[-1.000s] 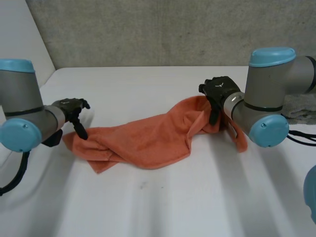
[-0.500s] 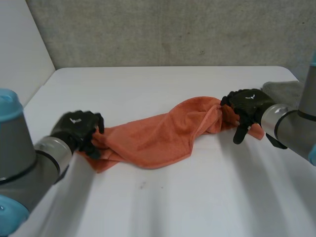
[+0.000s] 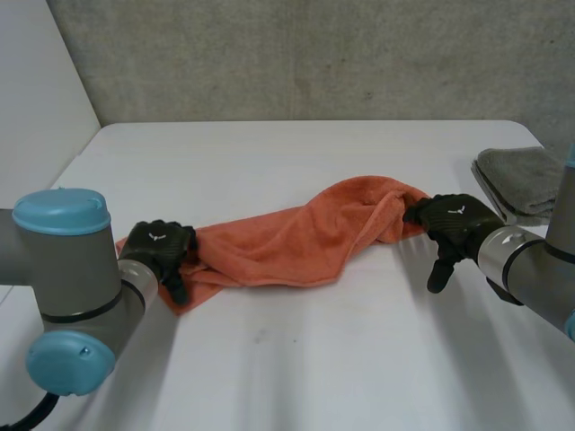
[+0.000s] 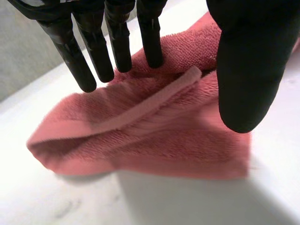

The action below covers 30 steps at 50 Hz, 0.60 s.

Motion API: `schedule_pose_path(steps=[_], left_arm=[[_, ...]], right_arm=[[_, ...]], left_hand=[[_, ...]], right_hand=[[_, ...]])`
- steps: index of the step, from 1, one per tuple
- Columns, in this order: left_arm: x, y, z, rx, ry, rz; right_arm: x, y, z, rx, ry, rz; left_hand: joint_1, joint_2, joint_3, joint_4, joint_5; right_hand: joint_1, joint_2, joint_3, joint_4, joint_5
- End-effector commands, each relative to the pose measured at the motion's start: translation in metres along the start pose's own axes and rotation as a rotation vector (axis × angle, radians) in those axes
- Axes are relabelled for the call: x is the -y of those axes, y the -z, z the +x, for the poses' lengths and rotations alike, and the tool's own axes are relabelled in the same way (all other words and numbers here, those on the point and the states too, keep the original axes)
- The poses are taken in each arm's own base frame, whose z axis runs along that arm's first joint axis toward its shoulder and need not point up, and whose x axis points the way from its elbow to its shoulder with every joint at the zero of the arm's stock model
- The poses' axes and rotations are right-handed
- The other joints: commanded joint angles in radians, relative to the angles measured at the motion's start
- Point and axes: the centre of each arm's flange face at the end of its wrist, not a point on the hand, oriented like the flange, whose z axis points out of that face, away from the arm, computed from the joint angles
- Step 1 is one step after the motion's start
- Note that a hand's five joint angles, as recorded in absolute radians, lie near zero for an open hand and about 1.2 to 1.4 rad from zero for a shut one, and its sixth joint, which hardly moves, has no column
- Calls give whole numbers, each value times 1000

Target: Fold the laundry.

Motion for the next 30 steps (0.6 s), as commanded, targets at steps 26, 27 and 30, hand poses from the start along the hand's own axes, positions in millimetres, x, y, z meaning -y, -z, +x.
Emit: schedule_pose_path(steps=[26, 27, 30], left_arm=[[28, -4, -14, 53, -51, 99], [33, -1, -15, 55, -48, 111], [49, 14, -21, 60, -44, 145]], right_arm=[[0, -3, 6, -8, -5, 12], [0, -3, 10, -16, -8, 12], [0, -5, 21, -40, -20, 11]], left_hand=[[950, 953, 954, 962, 960], [950, 953, 954, 962, 960], [950, 953, 954, 962, 960]], right_hand=[[-24, -42, -36, -55, -66], [-24, -42, -36, -55, -66], [-24, -42, -36, -55, -66]])
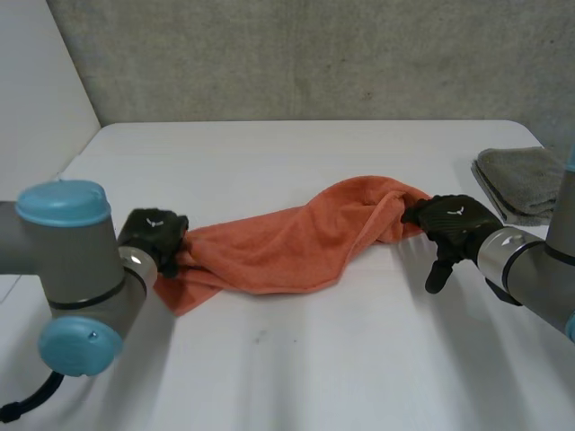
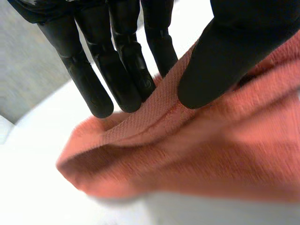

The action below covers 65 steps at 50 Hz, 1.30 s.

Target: Fold the laundry.

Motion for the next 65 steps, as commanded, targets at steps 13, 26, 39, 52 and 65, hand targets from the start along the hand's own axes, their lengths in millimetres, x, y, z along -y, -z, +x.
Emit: schedule_pose_path(steps=[13, 26, 39, 52, 65], left_arm=[[113, 81, -48, 38, 48, 315], [149, 112, -70, 83, 165, 490], [134, 106, -73, 92, 196, 441], [130, 101, -82, 112, 235, 430], [128, 95, -96, 159, 242, 428]], right_arm=[[9, -7, 55, -129, -48, 31], [3, -35, 62, -128, -148, 40], [10, -60, 47, -75, -227, 70], [36, -61, -10, 3, 128, 198], [33, -89, -21, -7, 288, 214]], left_hand=[[262, 206, 209, 200, 251], [262, 206, 209, 200, 251], [262, 206, 209, 200, 251], [262, 206, 209, 200, 251], [262, 206, 209, 200, 251]], right_hand=[[-24, -42, -36, -55, -66], [-24, -42, -36, -55, -66], [274, 256, 262, 243, 232], [268, 251, 256, 237, 226], [1197, 1179, 1184, 1165, 1154]])
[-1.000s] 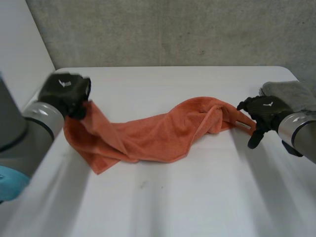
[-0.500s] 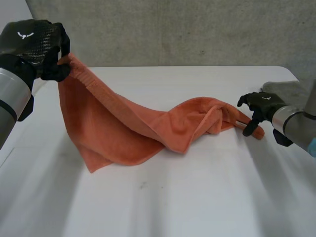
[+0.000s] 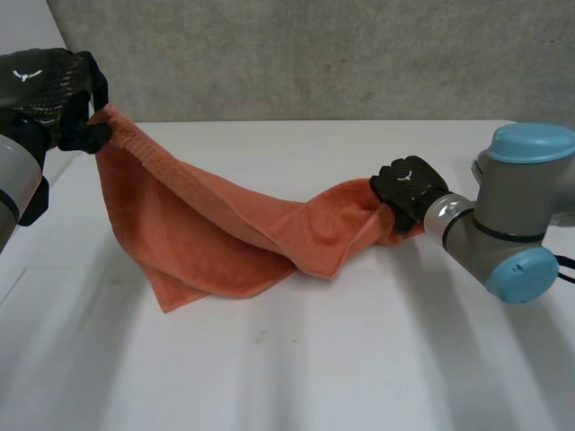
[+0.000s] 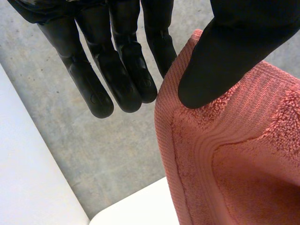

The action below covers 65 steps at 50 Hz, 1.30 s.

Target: Fold the laundry.

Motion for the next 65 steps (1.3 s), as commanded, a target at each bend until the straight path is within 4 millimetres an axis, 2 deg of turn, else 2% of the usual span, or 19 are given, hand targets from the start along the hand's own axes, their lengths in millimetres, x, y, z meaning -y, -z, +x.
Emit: schedule_pose_path(steps=[1, 6, 11, 15, 16, 20, 25, 29, 31, 35, 40, 43, 44, 47, 50, 51, 56, 61, 65], left_arm=[[0, -6, -10, 35, -4, 8], [5, -9, -20, 67, 9, 27], [24, -8, -35, 116, 48, 92], [43, -4, -49, 158, 71, 160], [50, -1, -55, 174, 70, 185], [59, 3, -63, 185, 59, 214], [49, 3, -62, 137, 52, 174], [26, 3, -56, 79, 60, 78], [16, 1, -54, 60, 66, 42], [-24, -16, -50, 27, 90, -87], [-56, -49, -47, 3, 92, -161], [-59, -73, -47, 1, 77, -132], [-56, -89, -47, -4, 65, -92], [-40, -113, -45, -14, 47, 2], [-1, -140, -50, 12, 21, 191], [24, -149, -56, 47, 10, 298], [95, -153, -68, 141, 4, 596], [105, -149, -64, 147, 15, 648], [79, -144, -55, 120, 32, 553]], right_arm=[[-1, -17, 4, -24, 31, 15], [29, -5, 22, -66, 28, 84], [82, 29, 57, -158, 28, 198], [122, 67, 91, -236, -8, 284], [139, 87, 102, -260, -3, 309], [169, 133, 123, -291, 11, 311], [171, 160, 136, -260, 6, 233], [154, 155, 136, -198, -3, 141], [142, 144, 133, -166, -1, 95], [115, 117, 126, -113, 24, 2], [82, 77, 121, -101, 22, -76], [81, 48, 124, -170, 44, -28], [84, 41, 125, -194, 50, -2], [102, 26, 136, -304, 61, 114], [135, 18, 166, -494, 77, 313], [151, 20, 180, -577, 84, 416], [201, 40, 204, -753, 125, 677], [219, 57, 197, -746, 126, 715], [203, 52, 172, -640, 97, 609]], left_hand=[[262, 202, 204, 198, 251], [262, 202, 204, 198, 251], [262, 202, 204, 198, 251], [262, 202, 204, 198, 251], [262, 202, 204, 198, 251], [262, 202, 204, 198, 251], [262, 202, 204, 198, 251], [262, 202, 204, 198, 251], [262, 202, 204, 198, 251], [262, 202, 204, 198, 251], [262, 202, 204, 198, 251], [262, 202, 204, 198, 251], [262, 202, 204, 198, 251], [262, 202, 204, 198, 251], [262, 202, 204, 198, 251], [262, 202, 204, 198, 251], [262, 202, 204, 198, 251], [262, 202, 204, 198, 251], [262, 202, 204, 198, 251]], right_hand=[[740, 635, 638, 639, 660], [740, 635, 638, 639, 660], [740, 635, 638, 639, 660], [740, 635, 638, 639, 660], [740, 635, 638, 639, 660], [740, 635, 638, 639, 660], [740, 635, 638, 639, 660], [740, 635, 638, 639, 660], [740, 635, 638, 639, 660], [740, 635, 638, 639, 660], [740, 635, 638, 639, 660], [740, 635, 638, 639, 660], [740, 635, 638, 639, 660], [740, 635, 638, 639, 660], [740, 635, 638, 639, 660], [740, 635, 638, 639, 660], [740, 635, 638, 639, 660], [740, 635, 638, 639, 660], [740, 635, 638, 639, 660]])
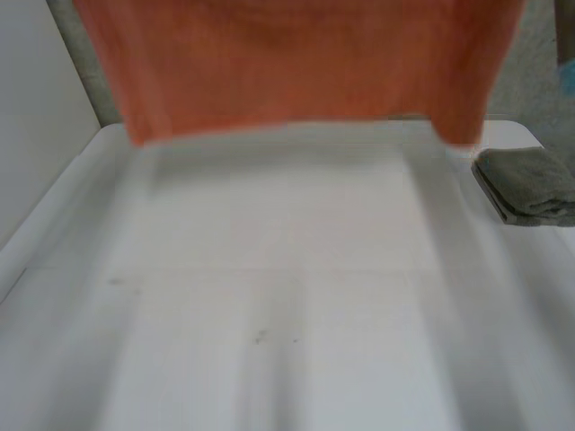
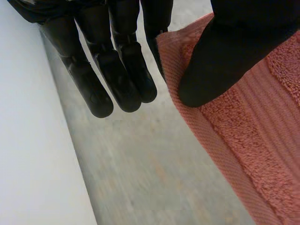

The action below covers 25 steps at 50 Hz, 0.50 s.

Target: Fold the laundry.

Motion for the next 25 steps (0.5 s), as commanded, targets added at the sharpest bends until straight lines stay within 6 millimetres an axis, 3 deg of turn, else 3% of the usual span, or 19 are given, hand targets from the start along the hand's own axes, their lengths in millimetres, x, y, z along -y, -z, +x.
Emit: schedule_pose_path(steps=[1, 4, 8, 9, 12, 13, 20, 25], left_arm=[[-17, 26, 8, -18, 23, -102], [-37, 54, 7, -29, 21, -215], [-73, 100, 12, -65, 26, -383], [-87, 119, 14, -84, 31, -447], [-107, 147, 17, -115, 37, -541], [-117, 165, 19, -131, 40, -597], [-147, 226, 22, -170, 18, -803], [-154, 250, 16, -200, -73, -876]], right_arm=[[0, 34, -21, 149, -29, -154], [-10, 55, -29, 222, -38, -236], [-34, 101, -53, 371, -54, -374], [-45, 121, -63, 429, -66, -430], [-61, 152, -77, 508, -77, -518], [-71, 172, -86, 557, -84, -578], [-102, 255, -112, 731, -78, -787], [-108, 285, -116, 781, -80, -851]], left_hand=[[262, 201, 203, 198, 251], [262, 201, 203, 198, 251], [262, 201, 203, 198, 251], [262, 201, 203, 198, 251], [262, 201, 203, 198, 251], [262, 201, 203, 198, 251], [262, 201, 203, 198, 251], [262, 201, 203, 198, 251]], right_hand=[[416, 228, 219, 205, 237], [416, 228, 219, 205, 237], [416, 228, 219, 205, 237], [416, 228, 219, 205, 237], [416, 228, 219, 205, 237], [416, 228, 219, 205, 237], [416, 228, 219, 205, 237], [416, 228, 219, 205, 237]])
